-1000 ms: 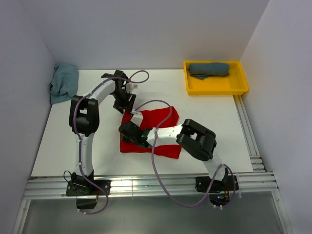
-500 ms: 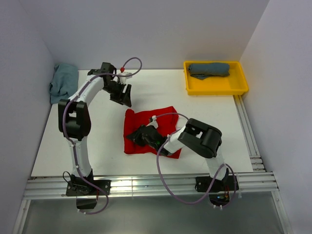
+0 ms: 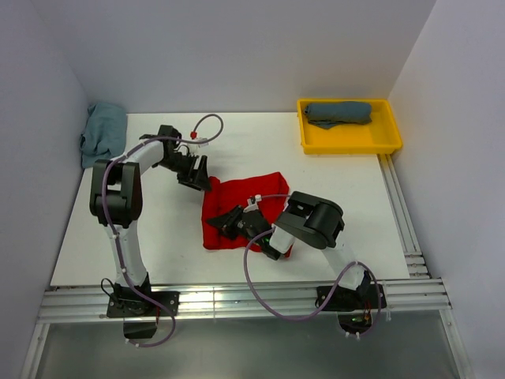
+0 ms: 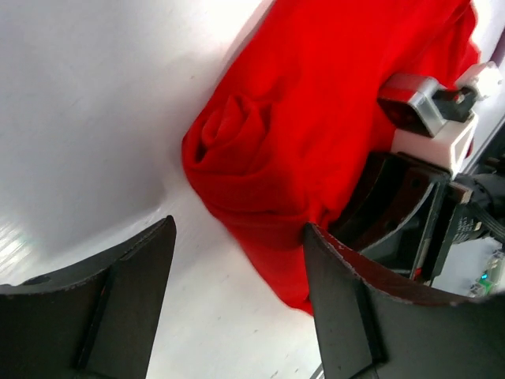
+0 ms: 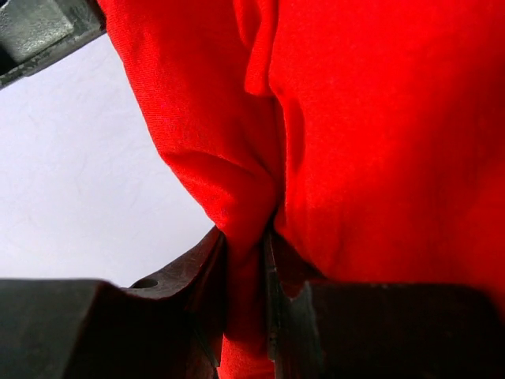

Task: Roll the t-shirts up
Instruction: Roll the tshirt

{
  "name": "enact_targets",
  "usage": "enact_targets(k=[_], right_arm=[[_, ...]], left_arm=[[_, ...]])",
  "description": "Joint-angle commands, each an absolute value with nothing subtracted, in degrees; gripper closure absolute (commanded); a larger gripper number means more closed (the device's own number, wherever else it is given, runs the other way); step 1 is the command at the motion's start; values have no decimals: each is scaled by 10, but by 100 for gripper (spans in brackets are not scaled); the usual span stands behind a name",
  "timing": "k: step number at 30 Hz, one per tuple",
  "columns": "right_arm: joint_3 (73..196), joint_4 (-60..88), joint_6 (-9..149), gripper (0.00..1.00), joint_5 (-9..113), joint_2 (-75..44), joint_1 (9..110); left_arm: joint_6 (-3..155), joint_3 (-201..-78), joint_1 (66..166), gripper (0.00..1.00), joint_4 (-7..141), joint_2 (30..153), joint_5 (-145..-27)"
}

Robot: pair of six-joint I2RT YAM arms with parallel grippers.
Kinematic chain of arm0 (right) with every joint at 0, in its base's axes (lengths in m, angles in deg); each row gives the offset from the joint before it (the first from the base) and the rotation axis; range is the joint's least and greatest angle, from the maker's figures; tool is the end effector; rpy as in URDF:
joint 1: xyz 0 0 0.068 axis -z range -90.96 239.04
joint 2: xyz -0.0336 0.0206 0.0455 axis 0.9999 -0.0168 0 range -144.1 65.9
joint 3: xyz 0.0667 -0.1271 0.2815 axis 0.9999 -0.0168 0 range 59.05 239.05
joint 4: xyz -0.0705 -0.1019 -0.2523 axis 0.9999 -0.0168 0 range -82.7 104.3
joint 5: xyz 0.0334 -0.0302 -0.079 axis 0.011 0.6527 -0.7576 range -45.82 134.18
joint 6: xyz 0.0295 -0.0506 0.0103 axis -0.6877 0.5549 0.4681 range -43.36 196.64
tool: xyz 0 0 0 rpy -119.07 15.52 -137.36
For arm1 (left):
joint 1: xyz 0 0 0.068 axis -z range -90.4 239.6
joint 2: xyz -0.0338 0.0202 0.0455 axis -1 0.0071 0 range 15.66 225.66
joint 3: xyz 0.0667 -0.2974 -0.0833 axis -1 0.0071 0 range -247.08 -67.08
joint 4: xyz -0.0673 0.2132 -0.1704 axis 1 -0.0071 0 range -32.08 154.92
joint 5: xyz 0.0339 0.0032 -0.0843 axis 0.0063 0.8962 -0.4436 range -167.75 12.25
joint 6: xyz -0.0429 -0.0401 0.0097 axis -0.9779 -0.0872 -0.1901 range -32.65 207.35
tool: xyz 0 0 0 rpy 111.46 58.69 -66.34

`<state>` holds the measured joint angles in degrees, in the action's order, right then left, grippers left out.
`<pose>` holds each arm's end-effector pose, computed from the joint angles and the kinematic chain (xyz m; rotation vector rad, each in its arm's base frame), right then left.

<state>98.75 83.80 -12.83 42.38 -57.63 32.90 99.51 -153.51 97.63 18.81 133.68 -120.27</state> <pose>0.2199 0.3252 0.0837 0.6613 2.1147 1.6336 0.4368 -0.0914 0.1939 0.5889 2.6567 -1.0466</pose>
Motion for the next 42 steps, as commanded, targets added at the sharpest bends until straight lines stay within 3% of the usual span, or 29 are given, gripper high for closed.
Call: enact_targets(k=[1,3,7,9,10,11,14,18,31,42], right_arm=[[974,857,-148,88,438,-590,331],[971,854,-146,88,437,-588,331],[984,802,-121,86,436,-568,332],[1002,725,-88,80,430,-540,331],[1007,698,-77,75,424,-527,331],[1019,637,-55,65,409,-502,330],[1051,502,-6,51,366,-449,324],[1112,327,41,43,299,-402,312],[1399,-156,132,33,111,-448,244],[1542,-252,183,38,44,-519,219]], left_arm=[[971,-1524,979,31,256,1343,-1257],[959,-1522,979,33,264,1349,-1255],[935,-1526,988,50,272,1354,-1231],[922,-1528,998,57,276,1350,-1192],[920,-1528,1002,65,274,1345,-1185],[915,-1528,1007,69,273,1341,-1156],[909,-1532,1022,82,263,1334,-1127],[903,-1551,1044,93,237,1334,-1057],[896,-1613,1085,98,175,1360,-954],[893,-1645,1102,97,152,1378,-927]])
